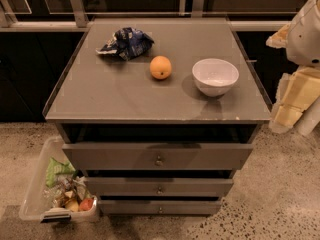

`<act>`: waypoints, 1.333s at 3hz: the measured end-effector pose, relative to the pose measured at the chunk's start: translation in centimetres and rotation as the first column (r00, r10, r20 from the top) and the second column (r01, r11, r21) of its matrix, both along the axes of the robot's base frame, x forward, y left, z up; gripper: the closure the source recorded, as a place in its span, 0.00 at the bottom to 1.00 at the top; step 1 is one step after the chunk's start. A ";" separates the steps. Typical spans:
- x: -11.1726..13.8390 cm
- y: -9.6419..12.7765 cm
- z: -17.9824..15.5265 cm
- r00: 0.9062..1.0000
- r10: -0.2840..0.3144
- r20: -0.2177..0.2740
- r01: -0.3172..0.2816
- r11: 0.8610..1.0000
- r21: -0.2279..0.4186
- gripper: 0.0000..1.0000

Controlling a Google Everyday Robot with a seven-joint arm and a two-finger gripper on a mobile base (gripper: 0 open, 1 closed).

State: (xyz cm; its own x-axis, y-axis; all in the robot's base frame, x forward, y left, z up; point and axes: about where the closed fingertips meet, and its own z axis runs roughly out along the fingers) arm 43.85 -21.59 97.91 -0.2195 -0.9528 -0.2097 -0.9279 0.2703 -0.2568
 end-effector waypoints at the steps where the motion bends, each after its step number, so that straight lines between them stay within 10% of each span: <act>1: 0.0 0.0 0.0 1.000 0.000 0.000 0.000 1.000 0.000 0.00; 3: -2.5 -0.3 -3.4 1.000 0.003 0.015 -0.005 0.995 0.103 0.00; 4: -5.4 -0.8 -10.0 0.998 -0.058 -0.018 0.061 0.961 0.270 0.00</act>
Offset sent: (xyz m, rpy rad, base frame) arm -0.0200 -0.0078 -0.0321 0.0891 0.0067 -0.0098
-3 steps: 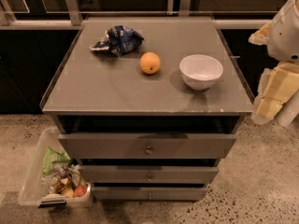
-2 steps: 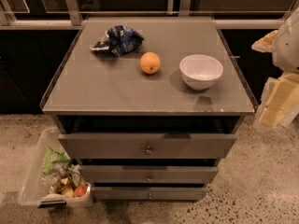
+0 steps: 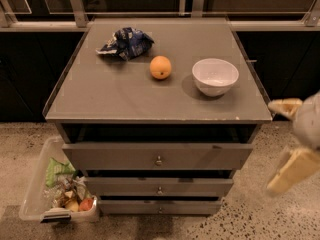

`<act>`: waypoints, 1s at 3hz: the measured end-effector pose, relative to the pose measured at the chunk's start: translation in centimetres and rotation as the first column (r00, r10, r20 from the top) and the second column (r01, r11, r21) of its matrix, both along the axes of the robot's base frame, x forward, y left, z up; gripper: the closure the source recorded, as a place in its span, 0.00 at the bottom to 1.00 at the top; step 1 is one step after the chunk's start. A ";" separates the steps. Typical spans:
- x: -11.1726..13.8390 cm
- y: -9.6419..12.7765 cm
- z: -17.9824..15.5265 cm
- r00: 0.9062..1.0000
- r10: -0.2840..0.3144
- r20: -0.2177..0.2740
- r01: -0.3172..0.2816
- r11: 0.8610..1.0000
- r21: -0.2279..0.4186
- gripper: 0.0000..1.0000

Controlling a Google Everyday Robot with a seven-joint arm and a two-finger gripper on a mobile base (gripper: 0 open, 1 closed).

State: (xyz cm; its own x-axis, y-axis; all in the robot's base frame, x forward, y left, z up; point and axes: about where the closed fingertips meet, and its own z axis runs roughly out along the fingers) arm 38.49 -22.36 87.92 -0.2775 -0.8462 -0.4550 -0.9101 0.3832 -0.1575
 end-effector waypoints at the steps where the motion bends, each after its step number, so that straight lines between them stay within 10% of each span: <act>1: -2.7 0.6 -8.2 0.995 -0.028 -0.097 0.041 0.989 0.140 0.00; 3: -3.5 0.5 -8.4 0.995 -0.046 -0.093 0.057 0.990 0.126 0.00</act>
Offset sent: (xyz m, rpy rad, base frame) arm -0.0219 0.0043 -0.0650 0.1150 0.0739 -0.0284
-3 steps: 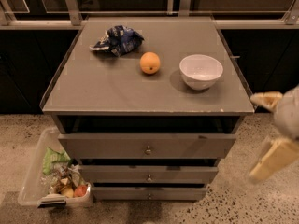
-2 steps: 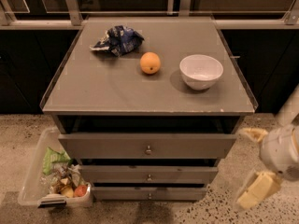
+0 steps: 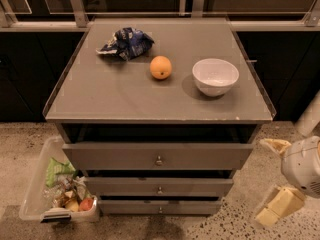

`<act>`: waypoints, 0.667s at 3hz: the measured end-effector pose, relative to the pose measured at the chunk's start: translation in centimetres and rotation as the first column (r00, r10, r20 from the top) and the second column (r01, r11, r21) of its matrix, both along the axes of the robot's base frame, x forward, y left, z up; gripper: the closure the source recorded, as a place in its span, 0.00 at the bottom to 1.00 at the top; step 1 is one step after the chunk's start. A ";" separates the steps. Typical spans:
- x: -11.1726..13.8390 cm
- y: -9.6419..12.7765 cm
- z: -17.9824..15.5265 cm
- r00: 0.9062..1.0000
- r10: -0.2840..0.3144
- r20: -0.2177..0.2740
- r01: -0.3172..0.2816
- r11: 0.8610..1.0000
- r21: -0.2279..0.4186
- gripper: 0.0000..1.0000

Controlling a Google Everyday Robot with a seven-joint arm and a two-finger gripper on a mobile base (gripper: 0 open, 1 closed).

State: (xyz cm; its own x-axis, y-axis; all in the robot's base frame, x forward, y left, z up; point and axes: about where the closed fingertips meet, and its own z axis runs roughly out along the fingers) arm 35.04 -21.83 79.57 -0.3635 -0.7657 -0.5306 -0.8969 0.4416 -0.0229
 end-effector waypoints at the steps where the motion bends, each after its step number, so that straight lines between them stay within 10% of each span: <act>1: 0.5 0.6 -2.6 1.000 -0.001 -0.013 0.001 0.999 0.050 0.00; 2: 2.2 2.5 -5.9 0.999 0.049 -0.002 -0.049 0.995 0.085 0.00</act>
Offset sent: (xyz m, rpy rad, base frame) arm 0.0509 0.0500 -0.1043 0.1268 -0.0266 0.1208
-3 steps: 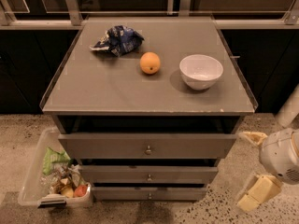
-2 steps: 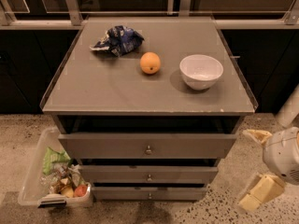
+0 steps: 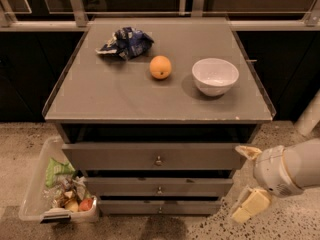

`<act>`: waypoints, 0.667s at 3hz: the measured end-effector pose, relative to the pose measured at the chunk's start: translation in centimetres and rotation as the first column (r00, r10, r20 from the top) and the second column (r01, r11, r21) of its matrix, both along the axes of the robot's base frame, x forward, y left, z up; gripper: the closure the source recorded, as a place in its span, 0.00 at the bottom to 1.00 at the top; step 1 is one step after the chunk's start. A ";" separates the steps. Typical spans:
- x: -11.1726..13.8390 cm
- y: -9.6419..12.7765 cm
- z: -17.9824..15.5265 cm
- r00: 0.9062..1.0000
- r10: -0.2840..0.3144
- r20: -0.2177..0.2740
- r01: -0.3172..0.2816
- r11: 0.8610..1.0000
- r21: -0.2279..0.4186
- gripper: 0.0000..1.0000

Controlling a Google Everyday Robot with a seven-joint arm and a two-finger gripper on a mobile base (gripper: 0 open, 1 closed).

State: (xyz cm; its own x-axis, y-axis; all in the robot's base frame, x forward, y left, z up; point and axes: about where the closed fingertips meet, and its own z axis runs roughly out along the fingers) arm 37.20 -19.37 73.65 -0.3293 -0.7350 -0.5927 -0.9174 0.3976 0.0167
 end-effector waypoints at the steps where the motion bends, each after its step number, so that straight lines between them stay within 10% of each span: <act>1: 2.2 2.0 -1.9 0.997 0.050 0.057 -0.050 0.999 0.007 0.00; 2: 5.2 4.5 -4.6 0.990 0.113 0.087 -0.112 0.994 -0.015 0.00</act>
Offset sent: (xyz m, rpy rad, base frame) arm 0.0730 0.0583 -0.0482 0.0053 -0.1757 0.1405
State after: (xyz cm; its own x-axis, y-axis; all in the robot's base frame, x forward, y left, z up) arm 42.43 -14.83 69.08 -0.1910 -0.7704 -0.6083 -0.9542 0.2911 -0.0691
